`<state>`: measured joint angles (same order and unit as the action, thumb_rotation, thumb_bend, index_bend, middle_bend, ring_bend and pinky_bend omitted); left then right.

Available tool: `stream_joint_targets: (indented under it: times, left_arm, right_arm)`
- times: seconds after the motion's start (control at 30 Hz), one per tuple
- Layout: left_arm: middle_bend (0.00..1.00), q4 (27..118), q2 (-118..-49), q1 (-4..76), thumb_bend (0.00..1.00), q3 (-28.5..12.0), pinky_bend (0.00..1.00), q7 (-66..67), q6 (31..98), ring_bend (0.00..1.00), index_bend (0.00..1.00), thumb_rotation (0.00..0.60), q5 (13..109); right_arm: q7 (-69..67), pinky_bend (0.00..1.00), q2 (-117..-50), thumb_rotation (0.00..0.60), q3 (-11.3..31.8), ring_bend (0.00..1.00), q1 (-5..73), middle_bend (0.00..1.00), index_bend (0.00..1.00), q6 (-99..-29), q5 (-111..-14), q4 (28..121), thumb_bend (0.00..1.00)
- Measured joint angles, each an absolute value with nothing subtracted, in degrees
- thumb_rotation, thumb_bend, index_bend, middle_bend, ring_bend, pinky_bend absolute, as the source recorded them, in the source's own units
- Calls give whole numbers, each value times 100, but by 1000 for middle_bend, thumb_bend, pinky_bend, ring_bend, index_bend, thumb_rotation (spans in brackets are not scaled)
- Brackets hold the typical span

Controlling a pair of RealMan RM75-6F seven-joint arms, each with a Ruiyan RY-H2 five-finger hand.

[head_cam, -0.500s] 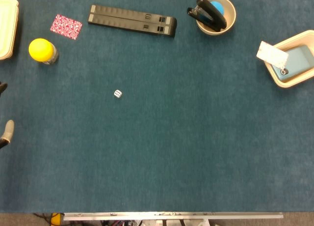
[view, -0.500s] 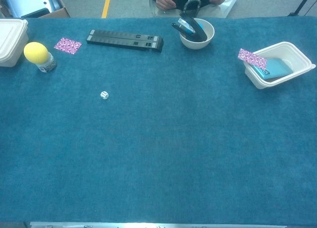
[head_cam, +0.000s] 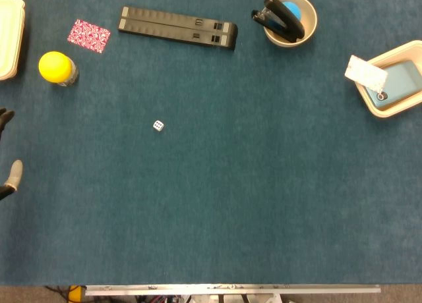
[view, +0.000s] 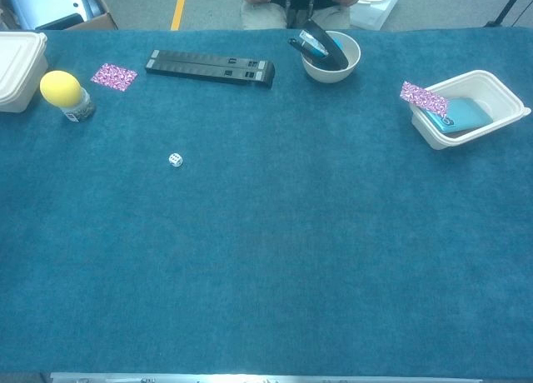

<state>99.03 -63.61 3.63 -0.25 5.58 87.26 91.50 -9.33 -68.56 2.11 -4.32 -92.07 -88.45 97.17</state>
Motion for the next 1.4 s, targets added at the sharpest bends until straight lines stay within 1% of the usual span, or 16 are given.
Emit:
stream_joint_targets:
  times: [0.33,0.57,0.67,0.73,0.77,0.8,0.83,0.93,0.97,1.0,1.03,1.1,1.13,1.2,1.3,1.4]
  left_arm:
    - [145,10094,-6183,731,390,58,86,120,8215,60,139,600,9454]
    - [148,10266,-6090,1239,390,151,86,-216,7538,61,162,600,9785]
    - [202,10306,-6109,1460,389,167,86,-220,7235,90,164,600,9862]
    - [291,10317,-6138,1598,390,170,99,-207,7044,184,167,600,9888]
    - [338,10314,-6172,1697,390,168,127,-186,6918,238,168,600,9903]
    - [394,10305,-6208,1771,390,165,187,-169,6829,298,170,600,9915]
    - [429,10292,-6247,1839,390,163,246,-156,6744,332,171,600,9923]
    - [613,10242,-6358,2026,389,160,523,-111,6465,483,174,600,9908]
    - [656,10219,-6400,2097,389,158,569,-88,6348,520,174,600,9885]
    - [736,10200,-6432,2151,390,157,642,-68,6257,591,175,600,9863]
    - [782,10182,-6461,2205,390,158,686,-46,6164,633,175,600,9838]
    - [912,10146,-6518,2332,390,160,796,4,5930,758,175,600,9764]
    - [958,10131,-6544,2389,390,160,841,30,5827,811,175,600,9722]
    - [998,10094,-6600,2514,390,161,911,106,5587,892,175,600,9604]
    - [1000,10066,-6649,2674,390,161,995,230,5225,983,175,581,9356]
    - [1000,10043,-6691,2827,389,158,1000,365,4874,1000,162,545,9027]
  right_arm:
    - [-1010,63,-6865,600,167,52,-301,228,253,-9037,-9001,9723,289]
    - [-963,63,-6923,600,143,52,-210,228,253,-8905,-9020,9729,290]
    - [-952,63,-6942,600,149,52,-178,228,253,-8856,-8993,9714,290]
    - [-945,63,-6956,600,152,52,-157,228,253,-8827,-8981,9707,290]
    - [-942,63,-6962,600,154,52,-148,228,253,-8815,-8975,9703,289]
    - [-939,63,-6967,600,155,52,-141,228,253,-8804,-8969,9700,289]
    - [-935,63,-6973,600,158,52,-131,228,253,-8787,-8955,9698,289]
    - [-924,63,-6977,600,157,52,-102,228,254,-8732,-8930,9700,290]
    - [-923,63,-6976,600,156,52,-96,228,254,-8722,-8927,9700,290]
    - [-922,63,-6976,600,156,52,-87,228,253,-8707,-8921,9699,290]
    - [-919,63,-6976,600,157,52,-73,228,253,-8687,-8912,9701,290]
    - [-915,63,-6974,600,162,52,-56,228,253,-8667,-8897,9703,290]
    - [-914,63,-6974,600,166,52,-44,228,253,-8653,-8886,9704,290]
    - [-911,63,-6979,600,171,52,-30,228,253,-8640,-8877,9704,289]
    - [-912,63,-6989,600,172,52,-13,228,253,-8622,-8870,9701,290]
    - [-905,63,-6997,600,170,52,4,228,253,-8602,-8864,9700,290]
